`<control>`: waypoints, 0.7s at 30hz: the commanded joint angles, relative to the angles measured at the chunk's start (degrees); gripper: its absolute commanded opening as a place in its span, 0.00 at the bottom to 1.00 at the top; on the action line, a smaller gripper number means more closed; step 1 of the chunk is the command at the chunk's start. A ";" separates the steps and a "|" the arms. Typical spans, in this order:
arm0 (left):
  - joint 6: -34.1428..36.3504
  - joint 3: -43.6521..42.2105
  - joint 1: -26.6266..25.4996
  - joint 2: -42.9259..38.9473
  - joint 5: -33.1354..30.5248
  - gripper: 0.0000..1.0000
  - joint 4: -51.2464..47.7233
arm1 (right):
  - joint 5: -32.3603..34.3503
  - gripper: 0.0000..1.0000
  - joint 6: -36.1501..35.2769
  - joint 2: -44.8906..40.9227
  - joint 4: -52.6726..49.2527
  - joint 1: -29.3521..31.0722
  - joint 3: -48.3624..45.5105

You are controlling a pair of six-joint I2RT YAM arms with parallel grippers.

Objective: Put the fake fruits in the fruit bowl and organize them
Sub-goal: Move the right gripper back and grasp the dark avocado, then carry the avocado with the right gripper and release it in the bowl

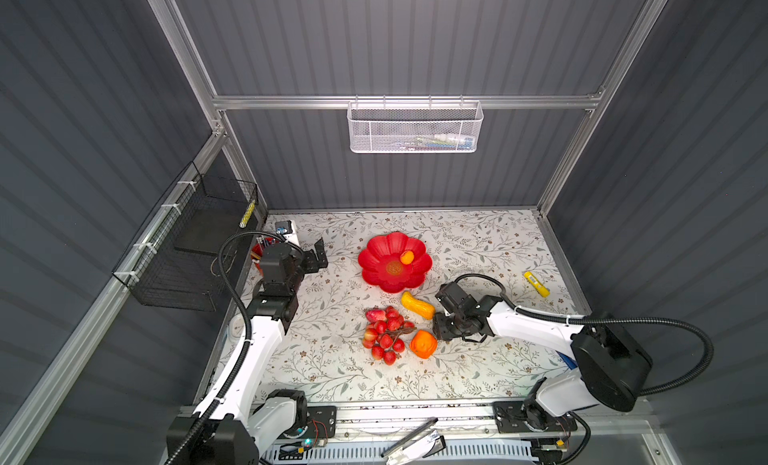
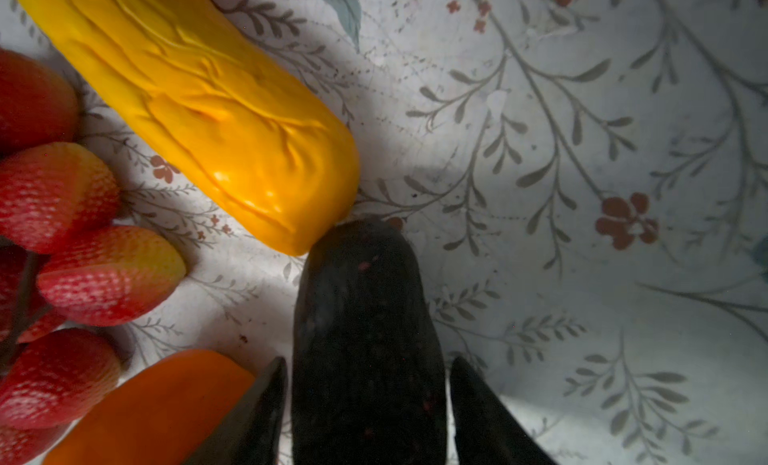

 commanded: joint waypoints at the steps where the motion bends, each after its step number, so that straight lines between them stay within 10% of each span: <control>1: 0.04 0.49 0.22 0.42 0.87 1.00 -0.31 | 3.25 0.48 0.98 -0.44 -0.82 0.22 1.06; 10: -0.23 0.77 0.19 0.59 1.21 1.00 -0.39 | 11.26 0.42 -4.15 -9.88 -3.98 -0.31 4.90; 21: 1.35 0.80 0.24 -0.58 -1.18 1.00 -1.12 | 6.50 0.43 -16.89 14.56 1.84 -1.25 33.55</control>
